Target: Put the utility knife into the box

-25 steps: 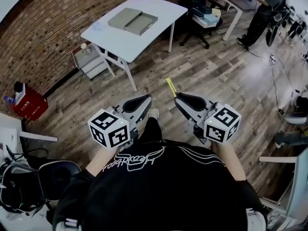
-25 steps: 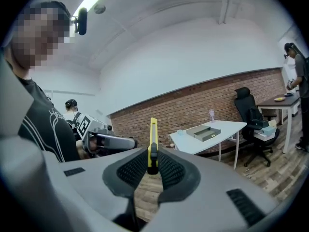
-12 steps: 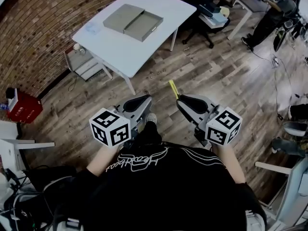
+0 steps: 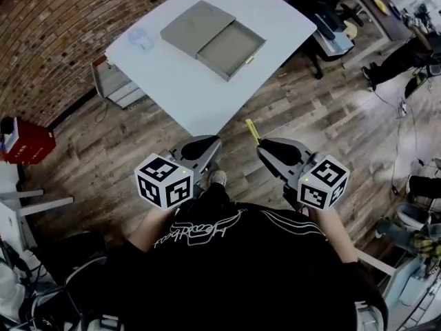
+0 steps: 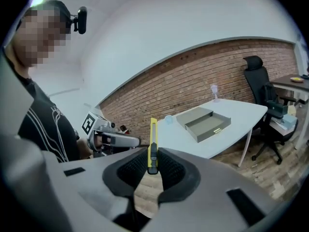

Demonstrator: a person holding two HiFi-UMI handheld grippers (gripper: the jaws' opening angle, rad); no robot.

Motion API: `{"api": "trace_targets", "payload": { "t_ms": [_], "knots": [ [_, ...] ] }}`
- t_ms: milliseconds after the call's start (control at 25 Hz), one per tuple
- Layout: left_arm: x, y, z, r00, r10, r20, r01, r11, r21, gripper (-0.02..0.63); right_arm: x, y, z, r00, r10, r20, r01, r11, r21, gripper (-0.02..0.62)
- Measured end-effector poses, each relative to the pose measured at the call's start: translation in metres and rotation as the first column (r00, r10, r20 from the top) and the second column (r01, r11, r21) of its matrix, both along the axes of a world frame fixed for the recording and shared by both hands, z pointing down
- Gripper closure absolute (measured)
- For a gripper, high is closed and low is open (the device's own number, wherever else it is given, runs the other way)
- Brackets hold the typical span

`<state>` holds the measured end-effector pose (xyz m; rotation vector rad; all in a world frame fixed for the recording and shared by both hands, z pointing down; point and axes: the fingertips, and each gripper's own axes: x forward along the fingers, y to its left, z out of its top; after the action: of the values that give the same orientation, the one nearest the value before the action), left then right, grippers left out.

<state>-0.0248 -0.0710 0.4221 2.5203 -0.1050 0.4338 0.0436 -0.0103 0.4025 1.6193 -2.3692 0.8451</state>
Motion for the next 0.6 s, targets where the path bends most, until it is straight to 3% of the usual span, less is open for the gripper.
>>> {"api": "trace_targets", "payload": {
  "t_ms": [160, 600],
  "knots": [
    [0.001, -0.039, 0.0, 0.999, -0.032, 0.003, 0.032, 0.999, -0.016, 0.575, 0.003, -0.04, 0.001, 0.999, -0.032, -0.015, 0.031, 0.999, -0.026, 0.528],
    [0.024, -0.085, -0.003, 0.997, -0.071, 0.024, 0.07, 0.996, 0.047, 0.575, 0.042, -0.092, 0.012, 0.998, -0.049, -0.041, 0.049, 0.999, -0.015, 0.528]
  ]
}}
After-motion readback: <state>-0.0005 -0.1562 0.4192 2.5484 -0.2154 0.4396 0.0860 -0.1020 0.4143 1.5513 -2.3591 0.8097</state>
